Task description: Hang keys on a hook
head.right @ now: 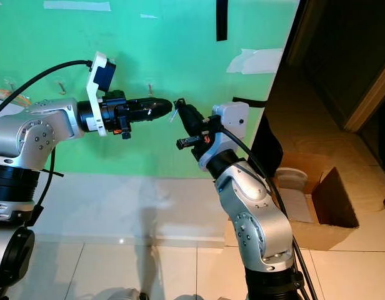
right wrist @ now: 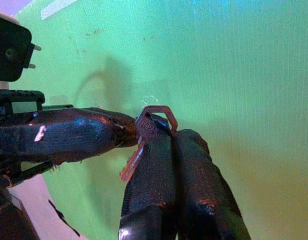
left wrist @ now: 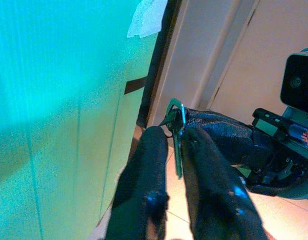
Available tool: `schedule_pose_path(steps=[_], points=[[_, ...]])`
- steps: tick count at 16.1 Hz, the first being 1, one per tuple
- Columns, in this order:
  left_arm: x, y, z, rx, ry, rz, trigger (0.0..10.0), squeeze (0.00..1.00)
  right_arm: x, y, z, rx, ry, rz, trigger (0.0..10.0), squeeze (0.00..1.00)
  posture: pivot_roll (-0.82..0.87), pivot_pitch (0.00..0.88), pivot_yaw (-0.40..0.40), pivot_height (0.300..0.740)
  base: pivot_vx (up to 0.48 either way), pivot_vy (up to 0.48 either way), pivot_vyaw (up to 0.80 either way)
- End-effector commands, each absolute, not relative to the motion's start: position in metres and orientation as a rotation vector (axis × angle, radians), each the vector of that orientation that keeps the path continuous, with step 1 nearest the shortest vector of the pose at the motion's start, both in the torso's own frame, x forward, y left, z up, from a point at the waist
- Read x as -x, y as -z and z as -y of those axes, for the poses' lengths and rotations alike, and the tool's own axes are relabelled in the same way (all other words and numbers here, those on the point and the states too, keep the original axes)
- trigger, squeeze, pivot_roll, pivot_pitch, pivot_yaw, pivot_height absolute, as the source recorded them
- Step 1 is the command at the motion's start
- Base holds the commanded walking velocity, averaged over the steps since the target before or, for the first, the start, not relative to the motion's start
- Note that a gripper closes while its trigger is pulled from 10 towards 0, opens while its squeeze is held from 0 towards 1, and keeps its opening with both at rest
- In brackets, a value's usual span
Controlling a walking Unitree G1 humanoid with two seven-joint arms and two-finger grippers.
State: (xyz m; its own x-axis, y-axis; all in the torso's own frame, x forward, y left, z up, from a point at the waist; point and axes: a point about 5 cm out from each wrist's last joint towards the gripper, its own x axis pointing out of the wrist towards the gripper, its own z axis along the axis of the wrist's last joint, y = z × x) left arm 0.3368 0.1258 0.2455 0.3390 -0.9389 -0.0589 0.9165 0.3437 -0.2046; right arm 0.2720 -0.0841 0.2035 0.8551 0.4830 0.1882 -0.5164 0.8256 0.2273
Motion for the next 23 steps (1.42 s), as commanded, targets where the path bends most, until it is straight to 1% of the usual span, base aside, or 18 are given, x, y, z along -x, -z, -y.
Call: schedule_pose_path(steps=[1,4,19,20,21,22,23], points=[[-0.336,-0.251,-0.129,0.133,1.205,-0.16,10.0,1.0,-0.274,-0.208,0.086,-0.268,-0.529,0.146,0.0,0.0,0.02,0.0,0.005,0.74,0.0,0.0,0.0],[-0.334,-0.249,-0.132,0.129,1.199,-0.164,10.0,1.0,-0.274,-0.206,0.088,-0.242,-0.544,0.136,0.0,0.0,0.02,0.0,0.001,0.74,0.0,0.0,0.0],[-0.334,-0.249,-0.132,0.129,1.199,-0.164,10.0,1.0,-0.274,-0.206,0.088,-0.242,-0.544,0.136,0.0,0.0,0.02,0.0,0.001,0.74,0.0,0.0,0.0],[-0.334,-0.248,-0.135,0.124,1.189,-0.167,10.0,1.0,-0.274,-0.204,0.09,-0.215,-0.551,0.122,0.0,0.0,0.02,0.0,-0.002,0.74,0.0,0.0,0.0],[-0.32,-0.201,-0.158,-0.139,0.972,-0.213,10.0,1.0,-0.282,-0.167,0.112,0.121,-0.631,-0.177,0.0,0.0,0.03,0.0,-0.089,0.74,0.0,0.0,0.0],[-0.311,-0.184,-0.165,-0.254,0.909,-0.225,10.0,1.0,-0.283,-0.152,0.129,0.254,-0.638,-0.317,0.0,0.0,0.03,0.0,-0.083,0.74,0.0,0.0,0.0],[-0.311,-0.184,-0.165,-0.26,0.914,-0.23,10.0,1.0,-0.282,-0.151,0.13,0.262,-0.643,-0.323,0.0,0.0,0.03,0.0,-0.08,0.74,0.0,0.0,0.0]])
